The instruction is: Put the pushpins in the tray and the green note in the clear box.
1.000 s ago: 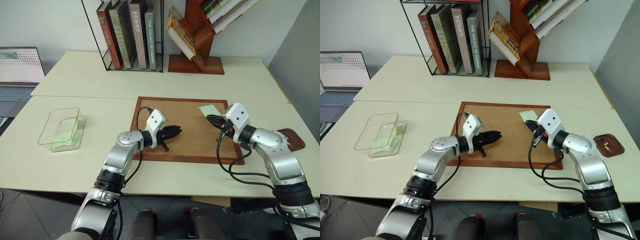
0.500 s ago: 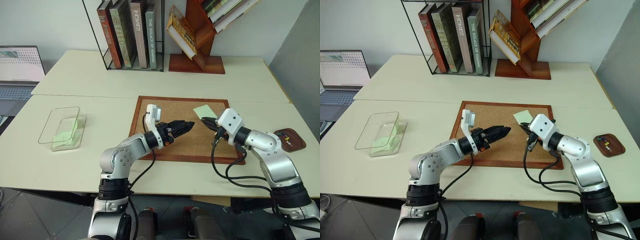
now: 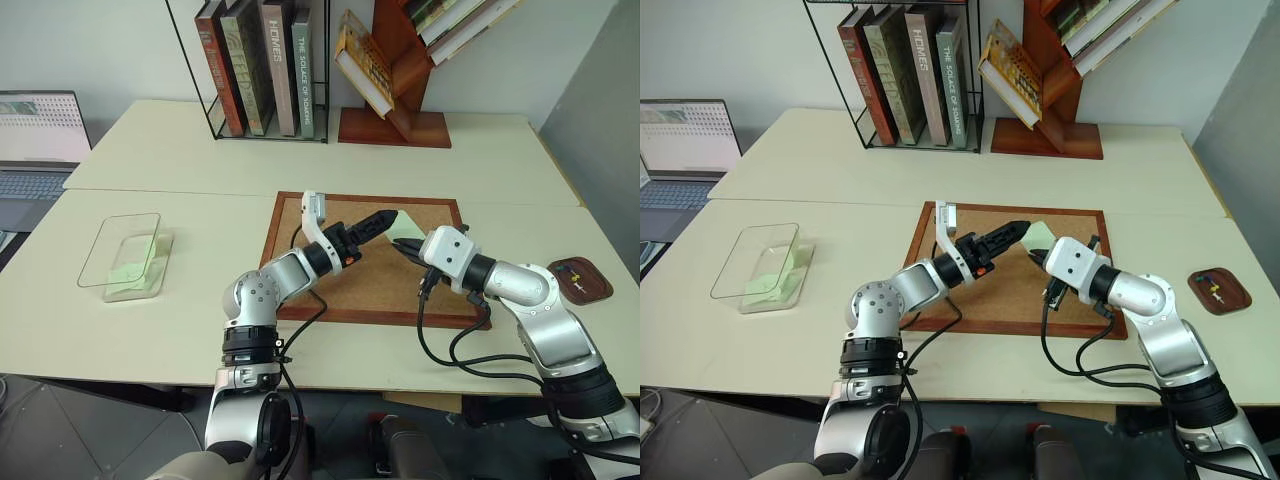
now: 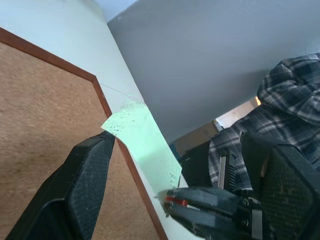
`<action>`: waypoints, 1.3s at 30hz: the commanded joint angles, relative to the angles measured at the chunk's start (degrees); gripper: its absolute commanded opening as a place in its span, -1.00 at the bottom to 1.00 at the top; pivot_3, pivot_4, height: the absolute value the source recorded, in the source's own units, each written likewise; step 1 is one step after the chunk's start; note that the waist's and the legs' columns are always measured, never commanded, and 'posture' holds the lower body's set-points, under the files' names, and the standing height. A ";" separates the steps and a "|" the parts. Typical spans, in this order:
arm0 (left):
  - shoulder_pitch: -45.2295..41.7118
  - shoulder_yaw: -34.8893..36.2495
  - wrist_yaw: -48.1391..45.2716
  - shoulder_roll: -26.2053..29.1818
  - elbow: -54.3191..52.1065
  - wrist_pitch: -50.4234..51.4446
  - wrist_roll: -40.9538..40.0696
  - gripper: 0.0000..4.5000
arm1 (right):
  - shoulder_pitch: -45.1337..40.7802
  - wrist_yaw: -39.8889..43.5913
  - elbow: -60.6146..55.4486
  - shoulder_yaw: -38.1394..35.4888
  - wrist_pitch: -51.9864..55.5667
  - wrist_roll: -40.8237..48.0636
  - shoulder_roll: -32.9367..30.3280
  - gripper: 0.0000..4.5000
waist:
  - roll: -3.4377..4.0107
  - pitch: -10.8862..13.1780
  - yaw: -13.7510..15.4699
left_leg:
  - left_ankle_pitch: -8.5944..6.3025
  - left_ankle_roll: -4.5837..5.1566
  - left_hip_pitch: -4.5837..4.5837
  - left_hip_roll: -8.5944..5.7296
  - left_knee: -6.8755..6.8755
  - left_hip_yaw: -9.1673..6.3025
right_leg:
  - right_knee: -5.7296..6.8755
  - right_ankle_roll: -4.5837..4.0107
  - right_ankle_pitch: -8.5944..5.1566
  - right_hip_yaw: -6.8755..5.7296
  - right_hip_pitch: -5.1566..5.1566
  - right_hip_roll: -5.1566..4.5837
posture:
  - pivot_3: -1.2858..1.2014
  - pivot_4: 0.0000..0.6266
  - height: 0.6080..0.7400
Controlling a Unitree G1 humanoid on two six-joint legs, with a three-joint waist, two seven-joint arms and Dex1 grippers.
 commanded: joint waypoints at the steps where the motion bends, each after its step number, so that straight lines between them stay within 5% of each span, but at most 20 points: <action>1: -1.33 -0.93 -1.27 -1.05 0.07 -0.13 -2.05 0.80 | -0.97 0.66 -3.00 -0.65 -0.57 0.18 -0.70 -1.00 | 0.00 0.00 0.00 | 0.00 0.00 0.00 0.00 0.00 -0.01 | 0.00 0.00 0.00 0.00 0.00 0.00 | 0.03 -0.52 1.00; 24: -0.71 -2.41 -1.18 -0.17 0.47 -1.72 -1.01 -0.98 | -2.43 0.86 -3.64 -0.56 0.58 0.47 0.00 -1.00 | 0.00 0.00 0.01 | 0.01 -0.02 0.01 0.00 0.02 -0.01 | 0.05 -0.01 0.01 0.04 0.01 0.00 | 0.03 -0.52 1.00; 39: -0.08 -4.00 -1.42 0.75 2.94 -3.66 1.08 -1.00 | -0.96 0.78 -7.78 -3.29 -1.52 3.12 -0.24 -1.00 | 0.01 -0.01 0.03 | 0.01 -0.02 0.02 0.00 0.04 -0.01 | 0.07 -0.02 0.01 0.04 0.01 0.00 | 0.03 -0.52 1.00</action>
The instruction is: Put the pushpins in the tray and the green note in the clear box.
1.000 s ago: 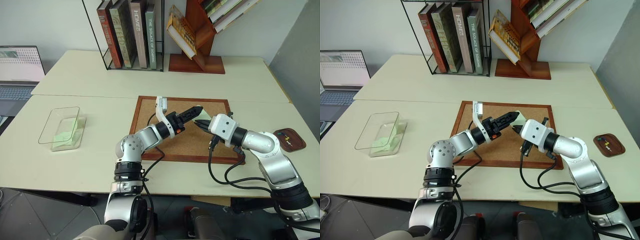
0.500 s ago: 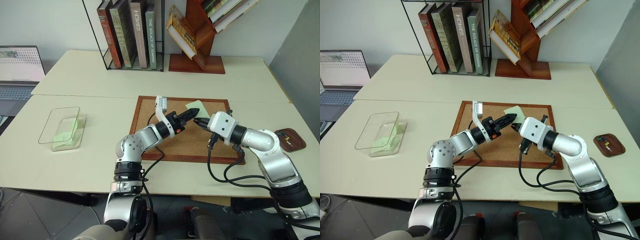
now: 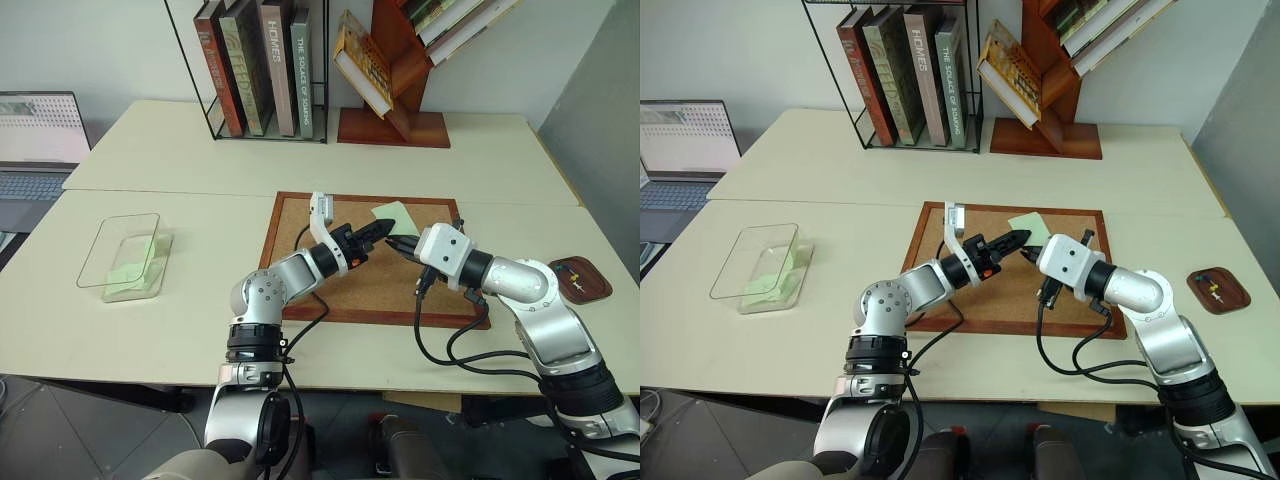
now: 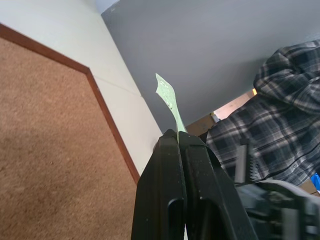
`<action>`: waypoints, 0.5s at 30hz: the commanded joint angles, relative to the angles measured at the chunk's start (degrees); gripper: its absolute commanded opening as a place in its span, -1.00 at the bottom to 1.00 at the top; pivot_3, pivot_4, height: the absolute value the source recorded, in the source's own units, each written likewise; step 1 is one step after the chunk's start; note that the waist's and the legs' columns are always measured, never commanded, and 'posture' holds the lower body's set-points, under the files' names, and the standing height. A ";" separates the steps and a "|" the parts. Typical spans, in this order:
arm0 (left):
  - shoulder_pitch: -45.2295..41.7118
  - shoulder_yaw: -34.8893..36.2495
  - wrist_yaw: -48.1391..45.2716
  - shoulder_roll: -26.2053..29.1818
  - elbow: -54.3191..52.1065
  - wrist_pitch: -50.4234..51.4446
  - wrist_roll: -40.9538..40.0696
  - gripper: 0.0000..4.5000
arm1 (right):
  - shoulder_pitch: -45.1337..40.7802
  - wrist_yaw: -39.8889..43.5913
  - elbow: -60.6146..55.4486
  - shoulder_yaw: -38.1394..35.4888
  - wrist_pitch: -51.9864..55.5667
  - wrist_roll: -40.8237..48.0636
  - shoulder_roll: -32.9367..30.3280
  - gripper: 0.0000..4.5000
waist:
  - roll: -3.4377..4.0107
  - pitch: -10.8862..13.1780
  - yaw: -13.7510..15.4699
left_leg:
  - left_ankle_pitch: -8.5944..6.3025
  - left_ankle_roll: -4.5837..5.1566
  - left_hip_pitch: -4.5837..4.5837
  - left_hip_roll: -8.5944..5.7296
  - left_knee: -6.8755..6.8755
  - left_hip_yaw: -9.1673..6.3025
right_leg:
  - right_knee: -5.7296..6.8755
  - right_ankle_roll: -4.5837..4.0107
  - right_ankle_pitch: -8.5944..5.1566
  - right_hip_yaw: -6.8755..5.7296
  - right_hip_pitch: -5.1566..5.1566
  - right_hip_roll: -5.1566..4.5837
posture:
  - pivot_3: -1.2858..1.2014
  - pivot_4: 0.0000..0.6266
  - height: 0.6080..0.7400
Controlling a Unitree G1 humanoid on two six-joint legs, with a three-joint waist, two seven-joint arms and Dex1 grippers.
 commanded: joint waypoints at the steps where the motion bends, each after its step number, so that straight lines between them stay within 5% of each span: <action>1: -0.21 -0.96 -0.29 -0.35 0.79 -1.22 0.73 -1.00 | 0.90 0.39 -6.29 -3.81 -0.99 2.93 -1.12 -1.00 | 0.00 0.00 0.00 | 0.00 0.00 0.00 0.00 0.00 0.00 | 0.00 0.00 0.00 0.00 0.00 0.00 | 0.03 -0.52 1.00; 10: 0.07 -0.93 0.46 -0.52 0.28 -2.09 1.19 -1.00 | 3.17 -1.85 -11.59 -10.28 7.29 8.53 -1.75 -1.00 | -0.01 -0.01 0.01 | 0.00 0.00 0.04 0.01 0.02 0.00 | 0.07 0.00 0.00 0.00 0.01 0.00 | 0.03 -0.52 1.00; 15: 3.10 -4.87 -1.96 2.58 -9.58 -2.78 2.31 -1.00 | 9.95 -6.13 -8.94 -20.72 16.71 10.62 -3.40 -1.00 | -0.01 -0.01 0.13 | 0.00 0.00 0.01 -0.02 0.02 0.00 | 0.04 -0.01 0.00 0.03 0.02 -0.06 | 0.03 -0.52 1.00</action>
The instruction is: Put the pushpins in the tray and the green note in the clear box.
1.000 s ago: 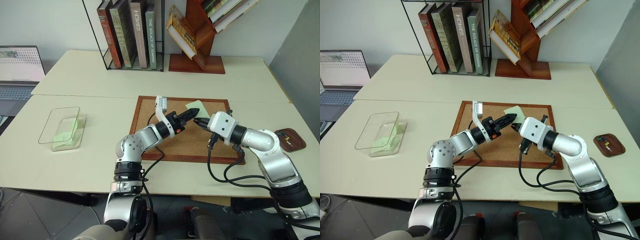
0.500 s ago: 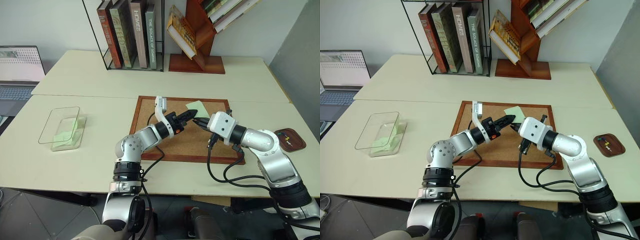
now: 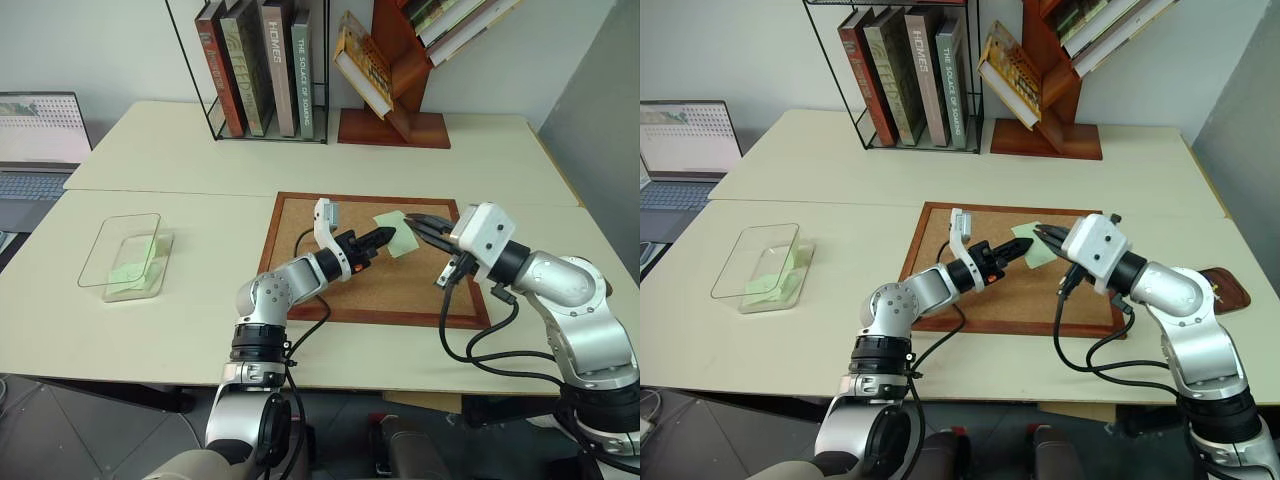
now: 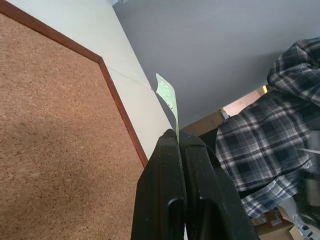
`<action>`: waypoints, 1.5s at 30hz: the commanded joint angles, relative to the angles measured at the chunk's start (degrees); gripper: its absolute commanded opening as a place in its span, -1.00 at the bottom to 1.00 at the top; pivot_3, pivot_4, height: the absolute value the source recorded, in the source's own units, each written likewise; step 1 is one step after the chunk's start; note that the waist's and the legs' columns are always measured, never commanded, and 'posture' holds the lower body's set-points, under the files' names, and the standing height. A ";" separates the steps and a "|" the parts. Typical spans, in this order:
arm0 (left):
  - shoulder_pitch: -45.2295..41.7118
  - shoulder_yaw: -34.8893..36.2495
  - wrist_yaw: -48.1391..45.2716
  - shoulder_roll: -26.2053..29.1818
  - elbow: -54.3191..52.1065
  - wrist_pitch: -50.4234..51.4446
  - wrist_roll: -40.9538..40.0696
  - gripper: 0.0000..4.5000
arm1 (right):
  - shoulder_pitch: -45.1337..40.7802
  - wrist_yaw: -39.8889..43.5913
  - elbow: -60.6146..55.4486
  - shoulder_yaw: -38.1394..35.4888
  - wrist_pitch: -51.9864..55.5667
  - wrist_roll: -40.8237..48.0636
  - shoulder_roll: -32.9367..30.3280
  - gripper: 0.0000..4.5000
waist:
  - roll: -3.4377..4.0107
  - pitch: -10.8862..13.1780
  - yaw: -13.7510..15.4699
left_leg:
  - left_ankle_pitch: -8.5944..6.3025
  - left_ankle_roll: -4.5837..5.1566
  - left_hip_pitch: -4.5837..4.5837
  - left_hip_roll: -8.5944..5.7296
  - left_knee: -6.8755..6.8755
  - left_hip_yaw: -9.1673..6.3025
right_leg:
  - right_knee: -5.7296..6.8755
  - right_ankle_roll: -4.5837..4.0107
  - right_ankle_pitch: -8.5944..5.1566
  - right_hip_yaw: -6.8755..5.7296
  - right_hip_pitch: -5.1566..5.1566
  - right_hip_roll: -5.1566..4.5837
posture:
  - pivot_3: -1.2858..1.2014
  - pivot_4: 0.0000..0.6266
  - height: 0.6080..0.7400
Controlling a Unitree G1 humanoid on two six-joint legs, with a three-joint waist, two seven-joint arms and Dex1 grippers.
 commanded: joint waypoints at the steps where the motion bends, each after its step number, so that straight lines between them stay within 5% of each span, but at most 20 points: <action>1: 1.63 -3.03 -2.35 2.49 -9.39 -0.86 0.33 -1.00 | 4.86 -3.63 2.86 -9.17 4.28 -0.01 -2.60 -1.00 | 0.00 0.00 0.05 | 0.00 0.00 -0.02 -0.01 0.00 0.01 | -0.01 0.00 0.00 0.02 -0.01 -0.02 | 0.03 -0.52 1.00; 6: 4.24 -7.67 -5.18 6.76 -15.89 -2.45 2.30 -1.00 | 7.98 -9.95 13.39 -14.75 6.10 -3.85 -5.12 -1.00 | 0.03 -0.02 0.13 | 0.00 0.01 0.04 -0.05 0.01 0.08 | 0.03 -0.01 0.00 0.06 0.01 -0.04 | 0.03 -0.52 1.00; 20: 7.25 -11.34 -5.62 8.75 -18.77 -5.03 4.73 -1.00 | -1.77 -19.52 38.85 -15.06 6.64 -7.27 -6.44 -1.00 | 0.07 -0.04 -0.27 | 0.01 0.03 0.30 0.05 0.00 0.34 | 0.27 -0.03 0.01 0.20 0.01 0.18 | 0.03 -0.52 1.00; 33: 7.38 -11.57 -5.54 9.12 -19.06 -5.14 4.82 -1.00 | -3.47 -21.34 41.24 -14.67 6.48 -7.39 -6.85 0.15 | 0.08 -0.05 -0.24 | 0.01 0.03 0.31 0.05 0.00 0.37 | 0.27 -0.02 0.02 0.22 0.01 0.17 | 0.03 -0.52 1.00; 45: 6.86 -11.60 -5.58 8.84 -18.40 -5.75 5.10 -1.00 | -4.07 -23.41 39.76 -16.29 5.17 -6.37 -6.86 0.15 | 0.08 -0.05 -0.24 | 0.01 0.03 0.31 0.05 0.00 0.37 | 0.27 -0.02 0.02 0.23 0.01 0.17 | 0.03 -0.52 1.00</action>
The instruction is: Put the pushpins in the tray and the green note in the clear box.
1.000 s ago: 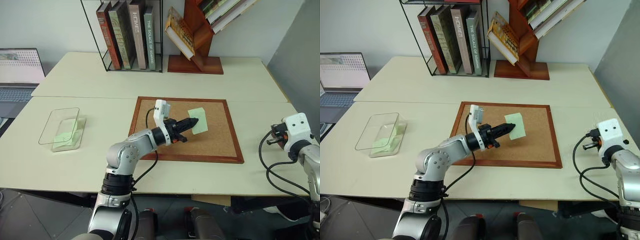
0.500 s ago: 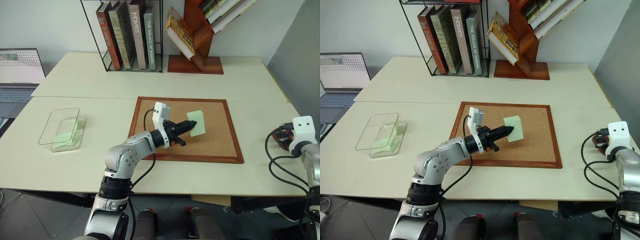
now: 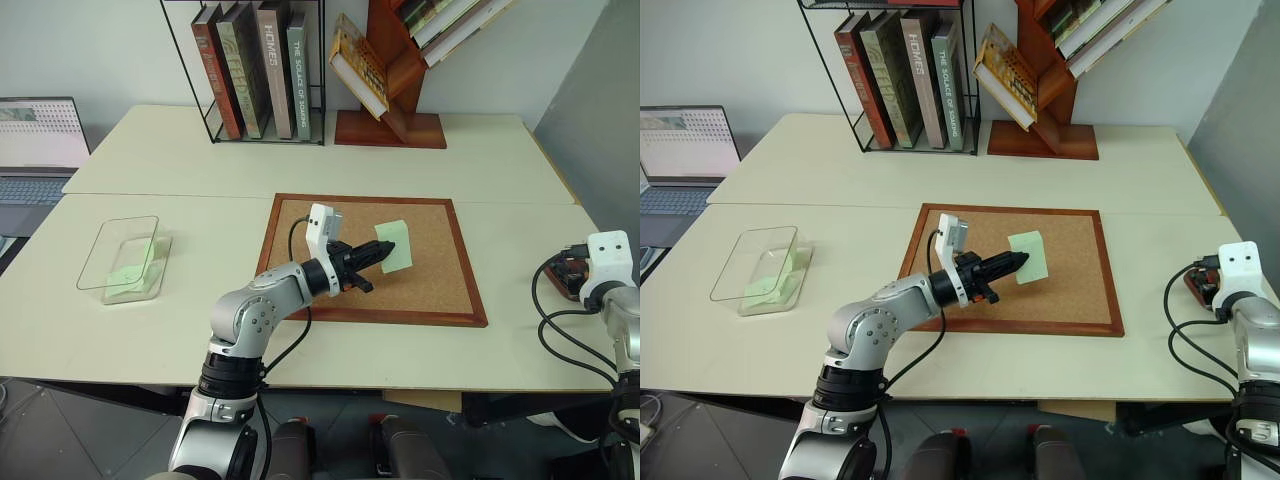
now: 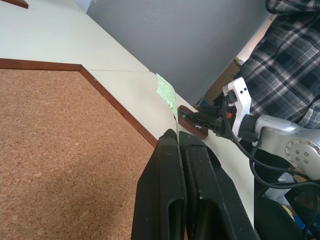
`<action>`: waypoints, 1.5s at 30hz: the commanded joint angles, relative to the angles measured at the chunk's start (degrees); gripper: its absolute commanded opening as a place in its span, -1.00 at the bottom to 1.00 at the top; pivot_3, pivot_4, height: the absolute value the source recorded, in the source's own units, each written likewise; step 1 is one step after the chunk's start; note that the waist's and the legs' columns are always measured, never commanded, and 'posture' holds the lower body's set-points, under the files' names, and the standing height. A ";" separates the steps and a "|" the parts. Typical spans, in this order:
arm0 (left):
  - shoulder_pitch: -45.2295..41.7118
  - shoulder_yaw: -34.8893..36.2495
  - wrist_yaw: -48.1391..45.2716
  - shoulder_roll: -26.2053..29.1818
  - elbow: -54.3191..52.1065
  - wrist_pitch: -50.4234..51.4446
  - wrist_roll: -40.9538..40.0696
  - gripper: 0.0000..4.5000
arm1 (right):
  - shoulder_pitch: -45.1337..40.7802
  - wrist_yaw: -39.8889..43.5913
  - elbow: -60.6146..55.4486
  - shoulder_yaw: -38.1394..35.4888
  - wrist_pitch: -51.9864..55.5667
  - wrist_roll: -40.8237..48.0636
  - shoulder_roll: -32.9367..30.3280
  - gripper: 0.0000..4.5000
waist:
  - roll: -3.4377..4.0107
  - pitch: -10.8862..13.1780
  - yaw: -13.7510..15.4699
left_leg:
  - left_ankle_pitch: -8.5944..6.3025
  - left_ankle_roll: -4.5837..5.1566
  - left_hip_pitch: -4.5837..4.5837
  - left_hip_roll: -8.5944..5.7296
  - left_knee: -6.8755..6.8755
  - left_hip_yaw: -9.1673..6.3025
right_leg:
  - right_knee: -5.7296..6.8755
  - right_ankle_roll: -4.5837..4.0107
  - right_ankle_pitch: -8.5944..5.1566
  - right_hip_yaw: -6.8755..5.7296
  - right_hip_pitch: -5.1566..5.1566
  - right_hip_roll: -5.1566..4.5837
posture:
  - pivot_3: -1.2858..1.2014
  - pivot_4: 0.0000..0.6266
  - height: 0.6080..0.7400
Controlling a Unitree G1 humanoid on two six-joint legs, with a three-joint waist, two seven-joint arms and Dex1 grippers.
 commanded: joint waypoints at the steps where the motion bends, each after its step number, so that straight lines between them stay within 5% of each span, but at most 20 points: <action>1: -0.67 -0.19 -0.45 -0.31 -1.57 -1.57 0.11 -1.00 | -1.28 -1.93 -3.55 -2.26 -4.43 -0.23 -1.49 0.15 | 0.00 0.00 0.00 | 0.00 0.00 0.00 0.00 0.00 0.00 | 0.00 0.00 0.00 0.00 0.00 0.00 | 0.03 -0.52 1.00; 4: -1.10 0.58 0.63 -0.12 -2.18 -1.75 0.38 -1.00 | -0.74 -1.06 -8.04 -2.03 -10.47 0.05 -1.30 0.15 | 0.01 0.00 -0.07 | 0.00 0.00 0.00 0.00 0.00 0.03 | 0.01 0.00 0.00 0.03 -0.02 0.00 | 0.03 -0.52 1.00; 8: -2.22 3.67 4.67 2.89 -5.65 -2.50 2.49 -1.00 | 0.94 10.37 -19.99 1.97 -13.71 7.95 1.09 0.15 | 0.00 0.01 -0.40 | 0.00 0.00 0.01 0.05 -0.01 0.03 | 0.03 0.01 0.00 0.04 -0.03 0.06 | 0.03 -0.52 1.00; 13: -3.79 13.01 13.52 11.88 -7.03 -3.44 8.15 -1.00 | -2.28 20.80 -29.66 11.04 -11.67 14.51 3.59 0.15 | -0.05 0.05 -0.96 | 0.00 0.00 0.07 0.23 -0.02 -0.20 | 0.09 0.00 0.00 0.00 0.00 0.27 | 0.03 -0.52 1.00; 21: 4.71 30.95 21.53 27.31 -11.08 1.96 12.85 -1.00 | -10.35 30.06 -32.55 20.48 -5.07 20.88 6.35 0.15 | -0.25 0.16 -1.42 | 0.00 -0.02 0.18 0.20 -0.04 -0.13 | 0.23 -0.07 -0.05 -0.07 0.00 0.12 | 0.03 -0.52 1.00; 27: 9.49 41.87 24.69 30.43 -2.84 3.08 14.17 -1.00 | -14.76 32.84 -29.98 25.33 -4.63 20.92 10.30 0.15 | -0.50 0.25 0.24 | 0.00 -0.03 0.07 -0.05 0.01 -0.31 | 0.19 -0.13 -0.09 -0.23 0.02 -0.55 | 0.03 -0.52 1.00; 41: 8.87 39.09 24.99 30.17 4.71 0.39 15.81 -1.00 | -15.15 32.74 -32.24 26.84 -2.77 20.33 11.18 0.15 | -0.61 0.22 0.22 | 0.00 -0.04 0.10 0.01 -0.04 -0.28 | 0.23 -0.25 -0.13 -0.29 -0.01 -0.64 | 0.03 -0.52 1.00; 45: 8.97 38.27 25.31 30.51 4.93 1.21 16.00 -0.68 | -14.86 32.84 -31.97 26.94 -3.16 20.00 11.23 0.19 | -0.62 0.22 0.16 | 0.00 -0.04 0.10 0.02 -0.04 -0.28 | 0.25 -0.25 -0.12 -0.28 -0.02 -0.64 | 0.03 -0.52 1.00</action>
